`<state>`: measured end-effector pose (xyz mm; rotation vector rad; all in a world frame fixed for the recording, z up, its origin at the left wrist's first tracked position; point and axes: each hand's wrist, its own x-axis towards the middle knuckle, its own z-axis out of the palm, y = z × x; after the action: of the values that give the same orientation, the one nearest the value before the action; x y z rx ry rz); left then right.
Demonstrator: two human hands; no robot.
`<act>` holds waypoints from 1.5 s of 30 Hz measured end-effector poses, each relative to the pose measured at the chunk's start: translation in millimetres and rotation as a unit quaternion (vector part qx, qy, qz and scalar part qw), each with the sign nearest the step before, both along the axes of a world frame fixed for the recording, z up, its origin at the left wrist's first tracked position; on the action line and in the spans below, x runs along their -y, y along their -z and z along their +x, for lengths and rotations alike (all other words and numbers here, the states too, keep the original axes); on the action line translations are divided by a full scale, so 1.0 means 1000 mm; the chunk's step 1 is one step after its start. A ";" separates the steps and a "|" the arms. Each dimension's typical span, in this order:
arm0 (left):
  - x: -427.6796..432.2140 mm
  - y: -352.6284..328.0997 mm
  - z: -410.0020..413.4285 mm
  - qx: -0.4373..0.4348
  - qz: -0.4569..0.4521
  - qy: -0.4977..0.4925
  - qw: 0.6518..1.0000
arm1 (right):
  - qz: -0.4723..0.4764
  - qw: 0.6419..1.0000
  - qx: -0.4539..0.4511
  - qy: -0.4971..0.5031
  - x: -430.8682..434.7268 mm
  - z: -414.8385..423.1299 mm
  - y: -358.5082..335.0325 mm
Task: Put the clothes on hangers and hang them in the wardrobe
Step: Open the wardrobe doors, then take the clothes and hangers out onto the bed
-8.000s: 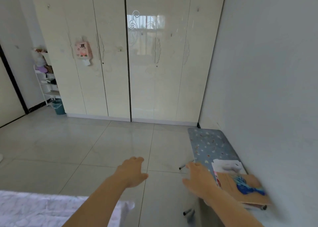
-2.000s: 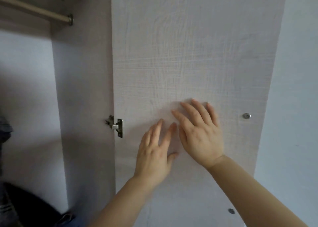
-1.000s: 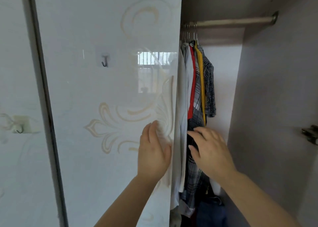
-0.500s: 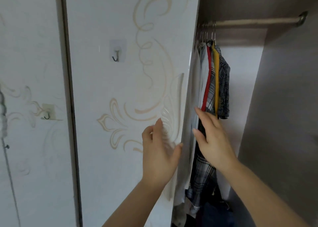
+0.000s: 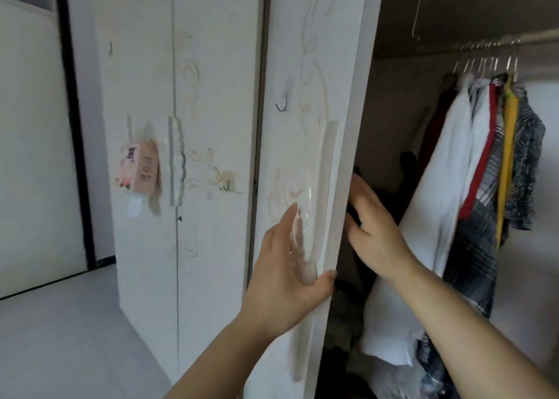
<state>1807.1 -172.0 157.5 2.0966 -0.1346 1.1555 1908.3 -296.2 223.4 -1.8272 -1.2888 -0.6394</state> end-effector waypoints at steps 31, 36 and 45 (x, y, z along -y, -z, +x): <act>-0.256 -0.052 -0.102 -0.031 0.456 -0.544 0.704 | 0.029 0.995 0.053 -0.075 -0.294 -0.067 0.047; -0.276 -0.052 -0.096 -0.027 0.449 -0.539 0.712 | 0.048 0.995 0.058 -0.063 -0.313 -0.065 0.050; -0.263 -0.058 -0.094 -0.043 0.447 -0.517 0.729 | 0.016 0.996 0.073 -0.056 -0.308 -0.063 0.047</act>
<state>1713.3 90.5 215.4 3.2406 0.7975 1.8437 1845.4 11.6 176.5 -1.6954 -1.4577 -0.7382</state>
